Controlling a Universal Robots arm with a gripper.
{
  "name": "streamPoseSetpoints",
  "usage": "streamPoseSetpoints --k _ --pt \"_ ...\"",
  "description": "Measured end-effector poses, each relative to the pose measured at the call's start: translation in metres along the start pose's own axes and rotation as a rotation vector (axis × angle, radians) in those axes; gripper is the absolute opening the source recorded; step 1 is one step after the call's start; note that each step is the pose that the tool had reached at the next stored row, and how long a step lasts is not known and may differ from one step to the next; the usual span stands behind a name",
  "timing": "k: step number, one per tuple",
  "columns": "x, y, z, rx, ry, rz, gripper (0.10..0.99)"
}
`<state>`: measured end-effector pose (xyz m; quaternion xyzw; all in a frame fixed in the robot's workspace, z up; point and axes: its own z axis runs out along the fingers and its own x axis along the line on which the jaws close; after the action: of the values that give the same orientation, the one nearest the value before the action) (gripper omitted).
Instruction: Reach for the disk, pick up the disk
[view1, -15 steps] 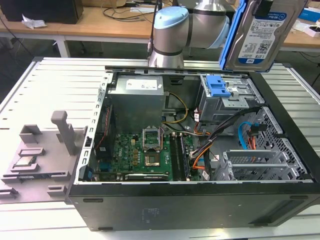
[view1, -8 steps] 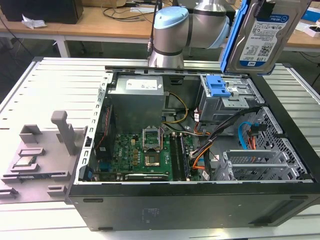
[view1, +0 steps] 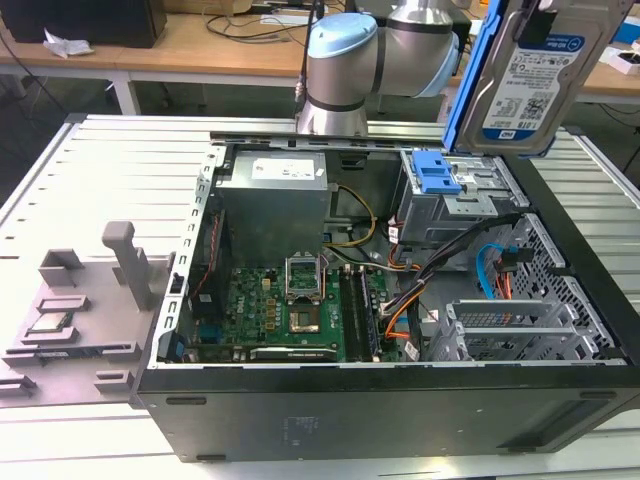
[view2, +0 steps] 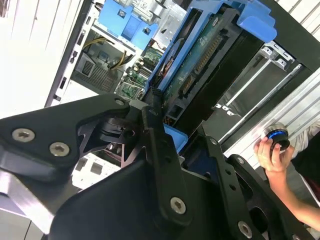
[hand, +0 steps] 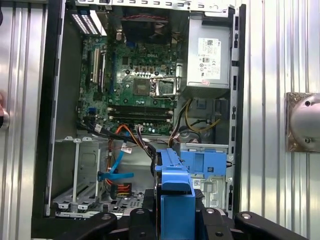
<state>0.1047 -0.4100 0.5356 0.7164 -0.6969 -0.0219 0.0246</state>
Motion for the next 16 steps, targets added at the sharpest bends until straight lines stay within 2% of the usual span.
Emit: streamPoseSetpoints --k 16 --pt "0.0181 0.0009 0.0012 0.000 0.0000 0.000 0.365"
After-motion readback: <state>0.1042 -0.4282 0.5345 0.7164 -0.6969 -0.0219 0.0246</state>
